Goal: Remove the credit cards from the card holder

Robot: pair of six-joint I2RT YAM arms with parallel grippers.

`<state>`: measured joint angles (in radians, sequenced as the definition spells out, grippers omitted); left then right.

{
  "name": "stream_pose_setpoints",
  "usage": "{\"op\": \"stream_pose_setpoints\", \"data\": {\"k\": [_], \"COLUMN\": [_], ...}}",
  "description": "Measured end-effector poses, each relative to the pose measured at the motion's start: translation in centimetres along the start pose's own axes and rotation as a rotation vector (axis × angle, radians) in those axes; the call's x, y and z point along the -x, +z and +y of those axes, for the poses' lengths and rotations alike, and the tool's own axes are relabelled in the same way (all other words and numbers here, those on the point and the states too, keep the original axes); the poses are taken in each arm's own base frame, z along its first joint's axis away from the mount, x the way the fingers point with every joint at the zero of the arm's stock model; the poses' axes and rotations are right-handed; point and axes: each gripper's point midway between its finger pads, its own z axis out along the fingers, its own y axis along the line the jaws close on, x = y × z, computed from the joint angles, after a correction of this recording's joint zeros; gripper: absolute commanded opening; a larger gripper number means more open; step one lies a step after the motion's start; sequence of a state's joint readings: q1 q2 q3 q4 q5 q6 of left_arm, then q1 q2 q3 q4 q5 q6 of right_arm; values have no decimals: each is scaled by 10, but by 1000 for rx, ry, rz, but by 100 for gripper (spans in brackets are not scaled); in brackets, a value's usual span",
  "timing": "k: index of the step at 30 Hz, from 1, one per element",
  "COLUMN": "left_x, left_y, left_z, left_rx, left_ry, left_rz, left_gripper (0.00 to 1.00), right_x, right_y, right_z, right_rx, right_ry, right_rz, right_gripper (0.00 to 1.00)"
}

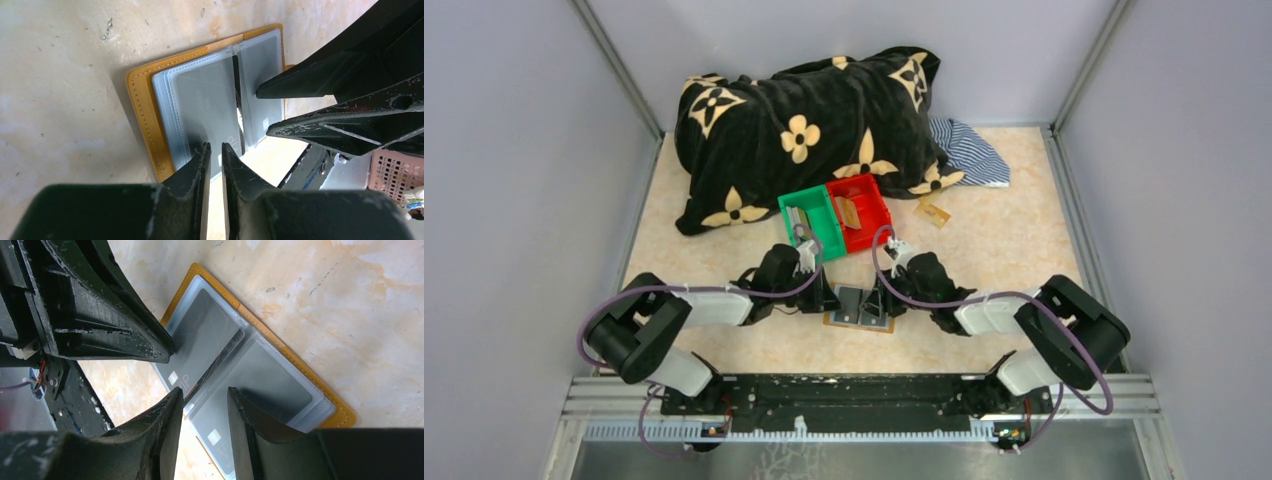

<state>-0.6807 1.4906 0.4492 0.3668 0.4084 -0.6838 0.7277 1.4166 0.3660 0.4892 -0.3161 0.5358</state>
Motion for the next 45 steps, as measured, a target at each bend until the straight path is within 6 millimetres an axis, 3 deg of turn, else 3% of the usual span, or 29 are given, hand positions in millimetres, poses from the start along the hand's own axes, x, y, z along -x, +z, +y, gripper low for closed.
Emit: {"op": "stream_pose_setpoints", "data": {"k": [14, 21, 32, 45], "left_x": [10, -2, -5, -7], "left_y": [-15, -6, 0, 3], "left_z": [-7, 6, 2, 0], "left_rx": [12, 36, -22, -62], "left_ry": [39, 17, 6, 4], "left_rz": [-48, -9, -8, -20], "left_gripper": [20, 20, 20, 20], "right_x": [3, 3, 2, 4], "right_y": [4, 3, 4, 20], "right_z": [0, 1, 2, 8], "right_rx": [15, 18, 29, 54], "right_ry": [-3, -2, 4, 52], "right_rz": [-11, -10, -4, 57], "right_gripper": [39, 39, 41, 50]}}
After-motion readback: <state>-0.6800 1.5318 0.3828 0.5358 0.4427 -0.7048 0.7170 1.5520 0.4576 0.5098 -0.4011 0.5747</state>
